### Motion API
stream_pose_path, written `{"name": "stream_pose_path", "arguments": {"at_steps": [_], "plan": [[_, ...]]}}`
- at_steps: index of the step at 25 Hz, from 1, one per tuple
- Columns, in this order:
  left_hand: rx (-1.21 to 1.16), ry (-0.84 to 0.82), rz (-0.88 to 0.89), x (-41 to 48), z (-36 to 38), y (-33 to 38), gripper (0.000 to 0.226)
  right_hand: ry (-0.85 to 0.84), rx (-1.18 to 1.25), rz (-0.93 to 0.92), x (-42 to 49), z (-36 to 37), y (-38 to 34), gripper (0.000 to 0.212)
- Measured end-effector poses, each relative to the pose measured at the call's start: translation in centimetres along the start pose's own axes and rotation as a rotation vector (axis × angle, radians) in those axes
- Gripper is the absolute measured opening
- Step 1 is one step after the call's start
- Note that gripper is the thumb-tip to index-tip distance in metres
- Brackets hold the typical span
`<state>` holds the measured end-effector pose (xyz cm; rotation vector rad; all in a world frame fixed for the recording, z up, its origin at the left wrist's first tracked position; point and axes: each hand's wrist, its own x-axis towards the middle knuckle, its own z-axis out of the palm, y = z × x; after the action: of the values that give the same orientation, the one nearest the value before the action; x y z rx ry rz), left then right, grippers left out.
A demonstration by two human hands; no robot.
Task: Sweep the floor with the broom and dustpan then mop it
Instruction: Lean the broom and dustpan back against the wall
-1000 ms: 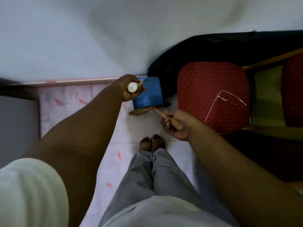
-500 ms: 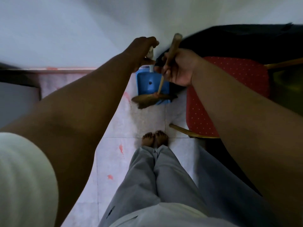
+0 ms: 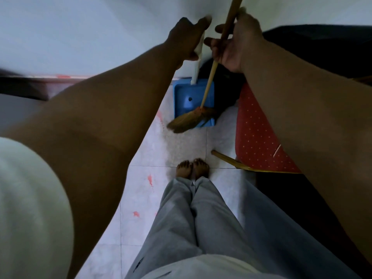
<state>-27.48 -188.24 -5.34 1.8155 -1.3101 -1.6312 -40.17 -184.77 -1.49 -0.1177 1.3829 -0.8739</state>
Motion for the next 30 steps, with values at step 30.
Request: {"name": "stream_pose_path", "arguments": {"at_steps": [30], "plan": [[0.097,-0.077,-0.034,-0.9,-1.0,-4.7,0.087,0.297,-1.181,-0.384,3.7,-1.0,3.1,0.042]]}}
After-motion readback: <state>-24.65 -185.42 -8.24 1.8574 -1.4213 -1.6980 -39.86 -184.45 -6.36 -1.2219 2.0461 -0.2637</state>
